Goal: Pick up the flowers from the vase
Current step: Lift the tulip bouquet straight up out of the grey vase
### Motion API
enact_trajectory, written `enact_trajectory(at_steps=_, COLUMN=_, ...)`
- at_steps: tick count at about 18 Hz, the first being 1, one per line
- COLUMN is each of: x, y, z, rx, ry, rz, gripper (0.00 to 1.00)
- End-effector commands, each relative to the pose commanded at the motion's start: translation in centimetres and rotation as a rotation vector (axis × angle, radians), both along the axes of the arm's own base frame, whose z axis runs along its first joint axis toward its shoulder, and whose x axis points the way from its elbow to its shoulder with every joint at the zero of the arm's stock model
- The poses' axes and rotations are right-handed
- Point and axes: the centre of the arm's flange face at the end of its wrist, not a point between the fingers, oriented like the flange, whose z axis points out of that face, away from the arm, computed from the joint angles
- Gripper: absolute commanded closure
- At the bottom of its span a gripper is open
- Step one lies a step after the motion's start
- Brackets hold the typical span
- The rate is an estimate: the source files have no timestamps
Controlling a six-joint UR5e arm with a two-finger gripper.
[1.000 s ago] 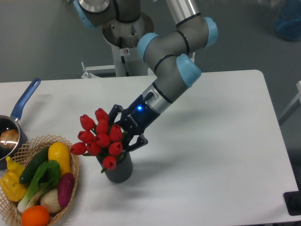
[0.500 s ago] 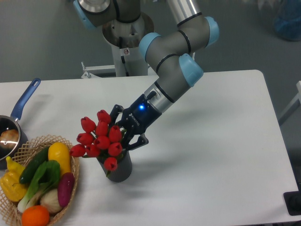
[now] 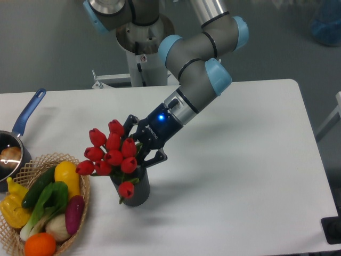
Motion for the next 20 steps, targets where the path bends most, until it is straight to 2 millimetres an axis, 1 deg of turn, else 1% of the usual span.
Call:
enact_trajectory(at_steps=6, x=0.3, y=-0.5, z=2.2, rx=0.044, ry=-0.006, rz=0.007, gripper=0.50)
enact_trajectory(at_steps=9, x=-0.1, y=-1.0, z=2.8, rx=0.058, ry=-0.011, rz=0.020, gripper=0.50)
enact_trajectory(at_steps=11, x=-0.3, y=-1.5, z=3.7, rx=0.057, ry=-0.020, rz=0.039, gripper=0.50)
enact_trajectory(at_steps=13, x=0.0, y=-1.9, z=5.0, rx=0.058, ry=-0.025, rz=0.053, gripper=0.50)
enact_trajectory(at_steps=17, x=0.4, y=-2.0, z=6.0, rx=0.072, ry=-0.040, rz=0.058, gripper=0.50)
enact_trajectory(at_steps=20, x=0.8, y=-2.3, z=7.6, rx=0.091, ry=-0.047, rz=0.061, gripper=0.50)
